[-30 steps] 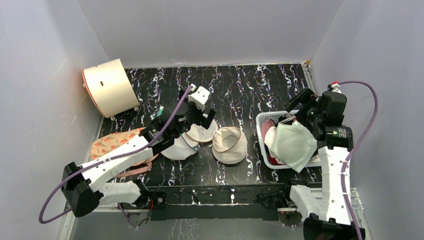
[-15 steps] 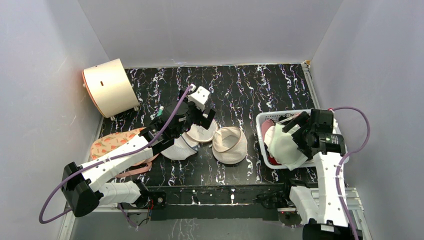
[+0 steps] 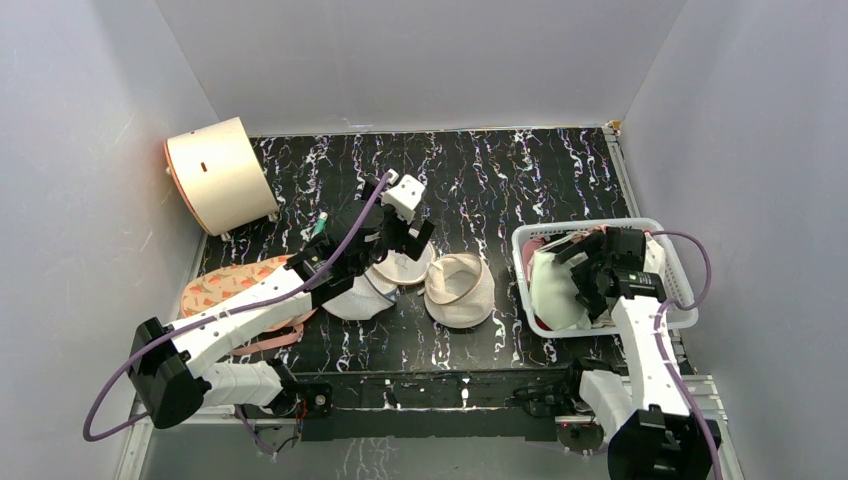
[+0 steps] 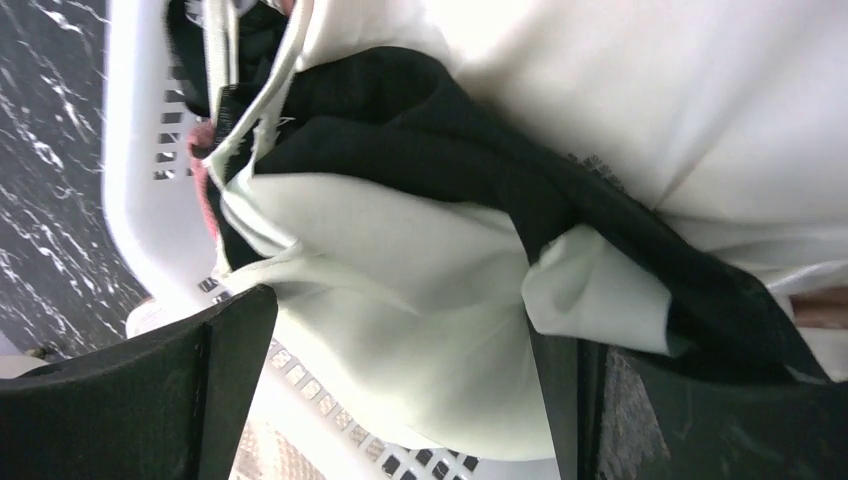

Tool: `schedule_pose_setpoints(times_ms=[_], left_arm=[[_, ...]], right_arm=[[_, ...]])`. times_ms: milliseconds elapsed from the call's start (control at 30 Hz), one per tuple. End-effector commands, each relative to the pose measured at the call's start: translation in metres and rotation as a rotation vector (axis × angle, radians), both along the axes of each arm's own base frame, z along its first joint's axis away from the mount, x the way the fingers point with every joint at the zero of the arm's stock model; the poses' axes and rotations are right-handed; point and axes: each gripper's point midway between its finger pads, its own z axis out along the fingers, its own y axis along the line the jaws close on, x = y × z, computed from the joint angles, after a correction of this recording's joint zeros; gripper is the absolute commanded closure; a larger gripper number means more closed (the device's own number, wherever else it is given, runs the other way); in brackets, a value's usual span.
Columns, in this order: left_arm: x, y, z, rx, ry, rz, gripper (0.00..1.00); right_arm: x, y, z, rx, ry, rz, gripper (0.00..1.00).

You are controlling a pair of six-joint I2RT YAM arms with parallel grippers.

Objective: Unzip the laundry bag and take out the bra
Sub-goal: Place the bra in the bin, then close the laundry bag at the center of the board.

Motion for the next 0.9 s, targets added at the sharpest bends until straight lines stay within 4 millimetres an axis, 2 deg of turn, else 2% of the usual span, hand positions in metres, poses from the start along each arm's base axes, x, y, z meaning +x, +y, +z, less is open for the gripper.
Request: schedule_pose_setpoints(times_ms=[0,100,200,267,333,367,467,567,667,867], left_arm=[[0.002,-0.001,0.019,-0.033,-0.033,0.005,0.02],[0.002,0.000,0.018,-0.030,-0.033,0.011,0.02],[0.004,0.002,0.018,-0.029,-0.038,0.025,0.02],[0.004,0.001,0.017,-0.025,-0.036,0.025,0.02],[0.005,0.000,0.013,-0.019,-0.030,0.025,0.02],[0.005,0.000,0.011,-0.016,-0.026,0.025,0.02],[0.008,-0.002,0.003,0.004,-0.013,0.031,0.02],[0.012,-0.002,-0.011,0.033,0.010,0.048,0.02],[0.016,-0.005,-0.029,0.049,0.062,0.077,0.02],[0.014,-0.018,-0.062,0.061,0.239,0.098,0.02]], right_arm=[[0.013,-0.015,0.057,-0.091,-0.170,-0.048,0.03],[0.010,-0.021,0.101,-0.137,-0.261,-0.058,0.02],[0.013,-0.020,0.147,-0.198,-0.377,0.003,0.02],[0.019,-0.009,0.176,-0.227,-0.475,0.113,0.02],[0.024,0.017,0.198,-0.235,-0.592,0.319,0.02],[0.025,0.029,0.204,-0.208,-0.632,0.393,0.02],[0.028,0.057,0.200,-0.128,-0.682,0.555,0.02],[0.027,0.078,0.183,-0.026,-0.673,0.684,0.02],[0.021,0.087,0.173,0.030,-0.656,0.736,0.02],[0.006,0.091,0.170,0.002,-0.684,0.766,0.02]])
